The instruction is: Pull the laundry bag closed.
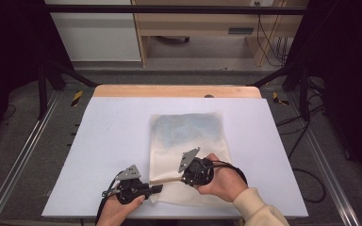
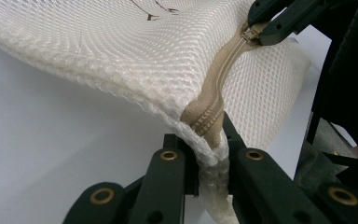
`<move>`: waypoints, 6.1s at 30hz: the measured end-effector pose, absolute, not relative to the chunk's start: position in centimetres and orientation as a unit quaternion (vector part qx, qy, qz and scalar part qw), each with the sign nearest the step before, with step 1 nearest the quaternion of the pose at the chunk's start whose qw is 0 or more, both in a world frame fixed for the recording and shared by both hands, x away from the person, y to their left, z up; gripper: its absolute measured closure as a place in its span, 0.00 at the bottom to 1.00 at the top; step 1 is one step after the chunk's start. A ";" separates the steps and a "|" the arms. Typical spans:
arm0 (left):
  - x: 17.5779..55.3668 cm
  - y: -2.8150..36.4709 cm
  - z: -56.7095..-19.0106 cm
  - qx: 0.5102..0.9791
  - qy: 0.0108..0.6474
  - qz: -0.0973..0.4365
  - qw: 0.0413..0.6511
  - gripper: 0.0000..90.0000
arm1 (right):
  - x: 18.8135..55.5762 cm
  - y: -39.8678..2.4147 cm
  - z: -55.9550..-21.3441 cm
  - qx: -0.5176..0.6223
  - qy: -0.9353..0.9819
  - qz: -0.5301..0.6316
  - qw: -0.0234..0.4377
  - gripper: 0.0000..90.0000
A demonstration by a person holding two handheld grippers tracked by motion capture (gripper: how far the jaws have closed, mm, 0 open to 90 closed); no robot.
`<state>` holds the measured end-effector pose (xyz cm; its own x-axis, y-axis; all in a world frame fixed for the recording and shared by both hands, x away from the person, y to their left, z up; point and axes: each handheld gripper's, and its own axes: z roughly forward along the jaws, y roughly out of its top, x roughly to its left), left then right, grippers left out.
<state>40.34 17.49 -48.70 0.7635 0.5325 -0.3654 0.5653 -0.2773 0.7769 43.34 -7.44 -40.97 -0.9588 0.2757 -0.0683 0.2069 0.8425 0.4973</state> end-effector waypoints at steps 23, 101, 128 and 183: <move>40.5 17.8 -48.5 0.799 0.344 -0.009 0.493 0.93 | 43.1 -9.2 -40.6 0.136 0.952 0.264 0.076 0.91; 40.6 18.1 -48.3 0.800 0.345 0.002 0.491 0.93 | 42.6 -13.3 -41.2 0.169 0.941 0.279 0.087 0.91; 40.5 18.1 -48.4 0.801 0.346 0.003 0.489 0.93 | 42.2 -14.7 -41.4 0.181 0.938 0.280 0.089 0.91; 40.4 18.3 -48.3 0.802 0.346 0.009 0.487 0.93 | 41.6 -17.5 -42.3 0.206 0.929 0.294 0.092 0.91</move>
<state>40.44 18.30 -48.32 0.7597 0.5647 -0.3223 0.5466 -0.2861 0.7870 41.63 -17.49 -42.28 -0.8980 0.4372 -0.0490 0.3293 0.7417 0.5843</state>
